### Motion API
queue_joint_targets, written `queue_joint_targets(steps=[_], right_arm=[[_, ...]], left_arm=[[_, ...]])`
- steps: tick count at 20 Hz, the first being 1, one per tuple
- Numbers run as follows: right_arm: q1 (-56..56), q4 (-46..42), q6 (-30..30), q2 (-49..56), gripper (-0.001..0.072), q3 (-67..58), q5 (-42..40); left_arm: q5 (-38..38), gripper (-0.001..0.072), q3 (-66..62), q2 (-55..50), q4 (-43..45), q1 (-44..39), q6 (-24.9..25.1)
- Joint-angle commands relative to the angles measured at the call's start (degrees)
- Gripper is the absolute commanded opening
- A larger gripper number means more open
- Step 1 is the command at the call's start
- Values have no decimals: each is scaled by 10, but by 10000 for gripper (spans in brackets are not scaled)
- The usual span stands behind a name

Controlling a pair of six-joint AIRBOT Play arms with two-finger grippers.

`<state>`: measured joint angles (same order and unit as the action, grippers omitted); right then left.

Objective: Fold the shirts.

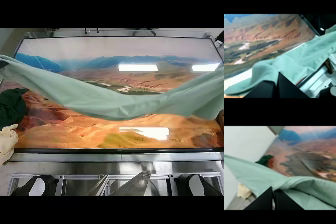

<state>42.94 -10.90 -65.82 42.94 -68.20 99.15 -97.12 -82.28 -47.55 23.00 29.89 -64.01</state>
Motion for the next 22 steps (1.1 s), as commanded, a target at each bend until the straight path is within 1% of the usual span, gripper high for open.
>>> queue_joint_targets(steps=[1, 4, 5, 7, 8, 9, 10, 11, 12, 13, 15, 18, 19, 21, 22], right_arm=[[-22, -208, -34, 0, 18, 24, -86], [-62, -219, -34, 50, 18, 115, -166], [-77, -220, -34, 74, 18, 149, -200], [-107, -222, -20, 134, 19, 218, -285], [-115, -226, -11, 167, 19, 243, -321], [-117, -225, -1, 205, 34, 259, -350], [-117, -226, 0, 248, 209, 264, -366], [-113, -224, 15, 284, 427, 261, -369], [-105, -226, 33, 313, 474, 254, -365], [-92, -226, 46, 331, 475, 244, -361], [-69, -233, 46, 338, 474, 223, -354], [-61, -237, 49, 338, 474, 207, -296], [-70, -234, 70, 337, 473, 207, -267], [-96, -224, 96, 327, 473, 207, -229], [-106, -225, 105, 318, 471, 207, -230]], left_arm=[[23, 18, 50, -22, 52, -14, 7], [39, 17, 96, -137, 88, -74, 43], [53, 17, 102, -188, 105, -99, 60], [72, 15, 100, -301, 133, -145, 76], [70, 16, 90, -365, 143, -165, 83], [62, 30, 76, -425, 151, -180, 82], [44, 295, 54, -488, 148, -191, 79], [20, 549, 28, -543, 142, -196, 70], [-9, 720, -1, -597, 130, -197, 49], [-39, 720, -28, -640, 113, -195, 38], [-87, 720, -73, -703, 68, -184, 11], [-94, 718, -97, -724, 5, -167, 5], [-94, 718, -101, -724, -23, -162, 5], [-94, 718, -113, -724, -101, -155, 5], [-94, 718, -116, -724, -149, -155, 5]])
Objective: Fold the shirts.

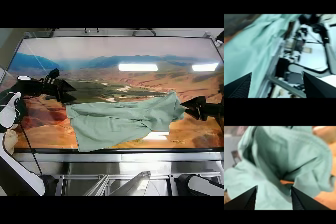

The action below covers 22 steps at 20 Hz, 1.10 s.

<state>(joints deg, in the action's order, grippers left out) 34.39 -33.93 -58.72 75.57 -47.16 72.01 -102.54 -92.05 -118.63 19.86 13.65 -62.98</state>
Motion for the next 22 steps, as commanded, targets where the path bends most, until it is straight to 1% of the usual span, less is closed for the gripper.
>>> queue_joint_targets(steps=[1, 2, 3, 4, 6, 7, 8, 10, 13, 14, 16, 19, 21, 22], right_arm=[[-26, 5, 44, -19, 410, -4, 31], [-27, 5, 56, -28, 331, -7, 22], [-24, 5, 56, -38, 331, -11, 14], [-21, 5, 56, -48, 332, -16, 10], [-20, 5, 56, -59, 344, -30, 0], [-21, 5, 55, -59, 346, -37, 0], [-24, 5, 54, -59, 345, -39, -5], [-36, 5, 54, -55, 345, -39, -32], [-66, 5, 57, -28, 345, -41, -81], [-76, 5, 57, -13, 345, -45, -91], [-98, 5, 63, 31, 344, -68, -105], [-119, 6, 60, 103, 343, -122, -101], [-136, 7, 56, 133, 341, -154, -73], [-144, 7, 56, 137, 338, -162, -63]], left_arm=[[-40, 683, -18, -13, -159, 5, -5], [-39, 467, -18, -13, -191, 1, -1], [-40, 27, -18, -13, -214, -3, 36], [-39, -2, -18, -11, -219, -4, 72], [-36, -4, -18, 0, -208, -6, 118], [-35, -5, -18, 11, -195, -6, 130], [-33, -5, -17, 25, -169, -6, 133], [-11, -5, 10, 78, -83, -6, 133], [62, -5, 123, 184, 15, 0, 161], [93, -4, 161, 214, 28, 6, 177], [143, -3, 222, 263, 31, 30, 185], [144, -2, 274, 304, 30, 70, 184], [141, -1, 297, 318, 29, 90, 184], [141, 25, 306, 322, 30, 98, 184]])
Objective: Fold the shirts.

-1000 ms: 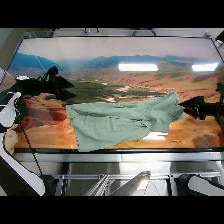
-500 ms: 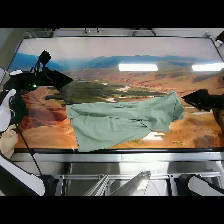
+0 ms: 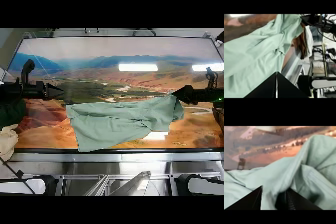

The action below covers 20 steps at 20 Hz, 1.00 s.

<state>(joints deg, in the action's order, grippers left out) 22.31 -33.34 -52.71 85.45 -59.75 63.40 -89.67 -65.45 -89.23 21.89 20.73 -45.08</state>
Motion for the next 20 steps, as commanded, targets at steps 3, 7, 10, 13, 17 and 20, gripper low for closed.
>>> queue_joint_targets(steps=[3, 7, 10, 13, 17, 20], right_arm=[[-30, 1, -2, 36, 204, -44, 46], [-27, 1, 1, 18, 19, -44, 66], [-26, -4, 8, 12, 16, -44, 84], [-24, -19, 9, 7, 16, -41, 88], [-24, -18, 9, -2, 16, -41, 89], [-24, -18, 9, -4, 16, -41, 89]], left_arm=[[12, 35, 45, 29, 16, 36, 6], [12, -3, 45, 29, 25, 35, 37], [15, -4, 45, 29, 61, 32, 18], [76, 531, 45, 29, 169, 11, -56], [207, 719, 45, 27, 254, -32, -117], [195, 700, 45, 0, 265, -55, -125]])
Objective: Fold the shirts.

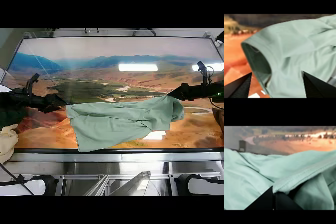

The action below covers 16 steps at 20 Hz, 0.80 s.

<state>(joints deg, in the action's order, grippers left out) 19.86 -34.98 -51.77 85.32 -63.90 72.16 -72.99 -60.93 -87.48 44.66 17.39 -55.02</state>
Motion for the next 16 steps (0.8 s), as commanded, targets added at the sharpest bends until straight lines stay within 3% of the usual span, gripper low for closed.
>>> queue_joint_targets(steps=[1, 3, 4, 6, 7, 12, 16], right_arm=[[0, -2, -1, -3, 16, 0, 2], [0, -2, -3, -3, 16, 0, 2], [0, -2, -7, -3, 16, 0, 3], [1, -2, -10, -3, 16, 0, 14], [1, -2, -10, -4, 16, 0, 25], [47, 42, -16, -109, 16, -5, 102], [190, 235, -5, -278, 16, -34, 139]], left_arm=[[22, 700, 0, -31, 33, -29, -25], [10, 698, -1, -58, -3, -43, -20], [5, 580, -1, -70, -35, -50, 3], [-24, 135, -3, -85, -85, -65, 52], [-54, 2, -12, -89, -92, -70, 67], [-157, 0, -71, -4, -223, -44, 73], [-227, 3, -162, 132, -479, 37, 87]])
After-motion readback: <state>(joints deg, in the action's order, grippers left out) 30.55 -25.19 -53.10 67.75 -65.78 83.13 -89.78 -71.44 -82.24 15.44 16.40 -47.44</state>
